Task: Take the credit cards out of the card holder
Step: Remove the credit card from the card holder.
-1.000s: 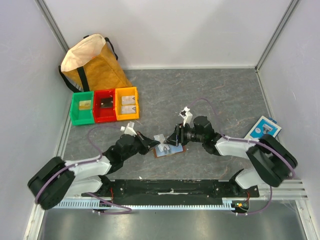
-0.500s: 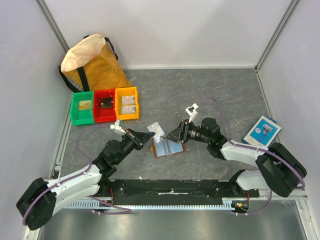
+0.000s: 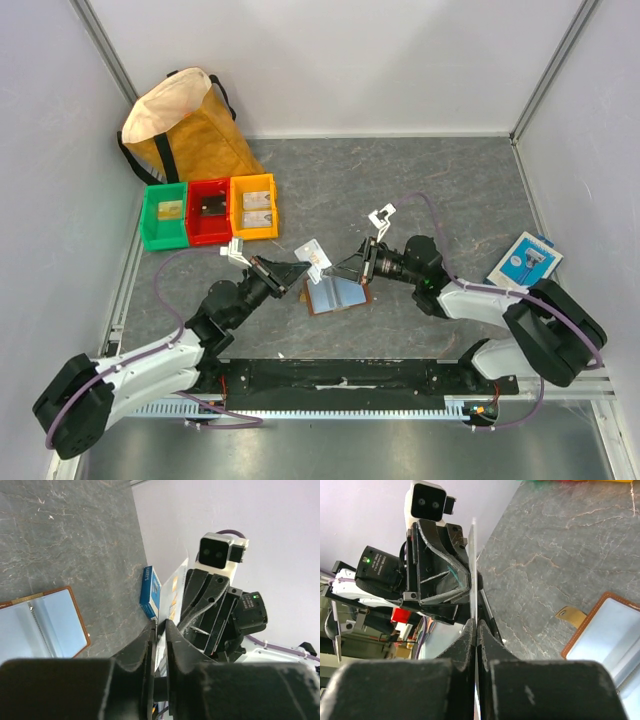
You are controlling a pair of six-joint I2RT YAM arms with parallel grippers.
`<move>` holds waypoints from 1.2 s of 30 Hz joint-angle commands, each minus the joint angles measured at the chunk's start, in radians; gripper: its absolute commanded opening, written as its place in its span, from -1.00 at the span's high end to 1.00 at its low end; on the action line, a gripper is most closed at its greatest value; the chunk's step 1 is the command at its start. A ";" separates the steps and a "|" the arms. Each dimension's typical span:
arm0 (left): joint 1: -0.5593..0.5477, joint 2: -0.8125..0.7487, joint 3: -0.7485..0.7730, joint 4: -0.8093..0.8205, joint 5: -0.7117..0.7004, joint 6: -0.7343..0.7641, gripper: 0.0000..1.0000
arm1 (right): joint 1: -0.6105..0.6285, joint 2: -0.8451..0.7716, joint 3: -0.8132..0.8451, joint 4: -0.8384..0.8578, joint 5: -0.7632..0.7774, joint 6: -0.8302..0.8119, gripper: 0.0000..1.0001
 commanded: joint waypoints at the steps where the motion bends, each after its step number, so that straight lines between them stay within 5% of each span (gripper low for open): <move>1: 0.002 -0.080 0.052 -0.143 0.011 0.163 0.42 | -0.004 -0.096 0.033 -0.136 0.001 -0.122 1.00; 5: 0.005 -0.152 0.157 -0.393 0.022 0.330 -0.29 | -0.009 -0.195 0.102 -0.431 0.054 -0.309 1.00; 9: 0.015 -0.189 0.296 -0.631 0.036 0.555 -0.59 | -0.009 -0.263 0.197 -0.727 0.074 -0.509 1.00; 16: 0.047 -0.048 0.634 -0.985 0.240 0.974 -0.65 | -0.009 -0.320 0.325 -1.049 0.027 -0.753 1.00; 22: 0.070 0.076 0.806 -1.087 0.468 1.172 -0.64 | -0.009 -0.346 0.380 -1.134 -0.010 -0.857 1.00; 27: 0.082 0.170 0.875 -1.130 0.651 1.315 -0.64 | -0.009 -0.366 0.402 -1.146 -0.062 -0.888 1.00; 36: 0.113 0.228 0.873 -1.125 0.718 1.418 -0.61 | -0.009 -0.371 0.409 -1.155 -0.076 -0.910 1.00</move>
